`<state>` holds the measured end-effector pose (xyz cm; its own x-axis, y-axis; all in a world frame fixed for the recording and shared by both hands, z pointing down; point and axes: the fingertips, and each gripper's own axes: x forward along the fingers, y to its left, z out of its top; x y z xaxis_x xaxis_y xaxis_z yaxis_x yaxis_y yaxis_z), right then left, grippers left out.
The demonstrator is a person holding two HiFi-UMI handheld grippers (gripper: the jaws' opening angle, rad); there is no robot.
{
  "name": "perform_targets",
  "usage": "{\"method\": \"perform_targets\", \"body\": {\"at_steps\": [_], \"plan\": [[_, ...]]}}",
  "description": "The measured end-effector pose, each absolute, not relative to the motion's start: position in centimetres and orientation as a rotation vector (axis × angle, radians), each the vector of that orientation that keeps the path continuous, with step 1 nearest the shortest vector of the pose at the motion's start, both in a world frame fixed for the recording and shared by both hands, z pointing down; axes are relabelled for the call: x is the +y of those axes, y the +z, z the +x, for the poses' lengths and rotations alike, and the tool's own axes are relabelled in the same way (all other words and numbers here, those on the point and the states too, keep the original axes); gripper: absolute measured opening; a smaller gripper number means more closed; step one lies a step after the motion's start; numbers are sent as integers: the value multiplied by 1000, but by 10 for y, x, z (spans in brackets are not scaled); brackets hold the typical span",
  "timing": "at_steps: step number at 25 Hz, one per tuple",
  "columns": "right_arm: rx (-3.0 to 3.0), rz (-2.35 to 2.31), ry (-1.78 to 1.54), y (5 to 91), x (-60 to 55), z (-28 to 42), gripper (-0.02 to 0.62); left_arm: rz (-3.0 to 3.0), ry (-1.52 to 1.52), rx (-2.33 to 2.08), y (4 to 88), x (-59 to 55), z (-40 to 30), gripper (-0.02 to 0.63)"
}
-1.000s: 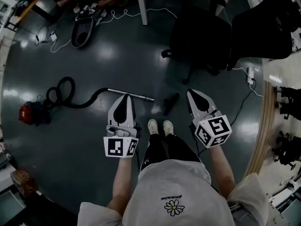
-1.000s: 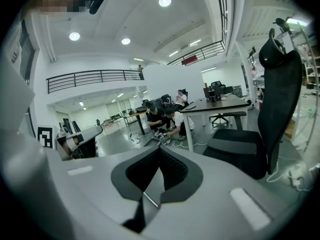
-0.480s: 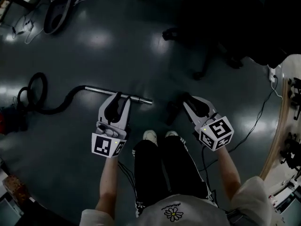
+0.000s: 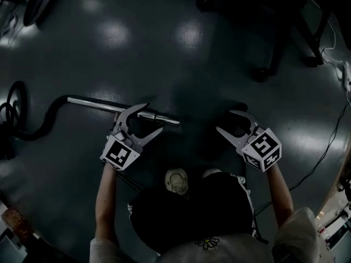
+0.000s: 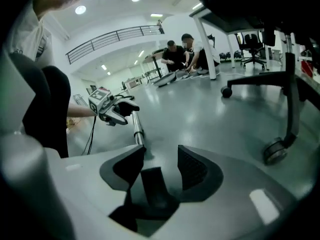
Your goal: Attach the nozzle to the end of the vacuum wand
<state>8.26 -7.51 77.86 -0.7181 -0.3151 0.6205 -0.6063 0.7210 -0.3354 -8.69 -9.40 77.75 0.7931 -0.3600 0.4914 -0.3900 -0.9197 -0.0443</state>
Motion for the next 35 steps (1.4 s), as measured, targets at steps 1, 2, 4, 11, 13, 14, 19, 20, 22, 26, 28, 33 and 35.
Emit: {"method": "perform_targets", "body": {"at_steps": [1,2,4,11,13,14,19,20,22,26,28,33,35], "plan": [[-2372,663,715,788,-70,84,204,2906,936,-521,801,-86,-90,312],[-2359,626,704,796,-65,85,209,2900,1084,-442,823,-79,-94,321],[-2336,563,674,811,-50,87,216,2900,1358,-319,857,-69,-104,321],[-2241,519,377,857,-36,77,194,2964,1735,-301,901,-74,-118,248],[-2259,525,283,855,-39,62,196,2952,1752,-304,898,-73,-122,235],[-2277,523,267,853,-39,54,196,2937,1751,-306,898,-73,-123,233],[-2354,462,243,849,-39,24,195,2964,1688,-278,887,-72,-109,224],[-2357,433,227,848,-38,18,195,2987,1679,-264,882,-70,-106,221],[-2352,373,214,847,-34,7,195,3024,1645,-257,872,-66,-103,216],[-2332,318,220,842,-30,-3,195,3060,1590,-322,848,-71,-105,212],[-2331,324,213,842,-31,-5,195,3072,1583,-336,841,-74,-103,209],[-2319,351,198,839,-36,-8,195,3098,1533,-352,830,-72,-97,192],[-2303,352,177,838,-38,-7,195,3091,1605,-332,835,-71,-98,185]]}}
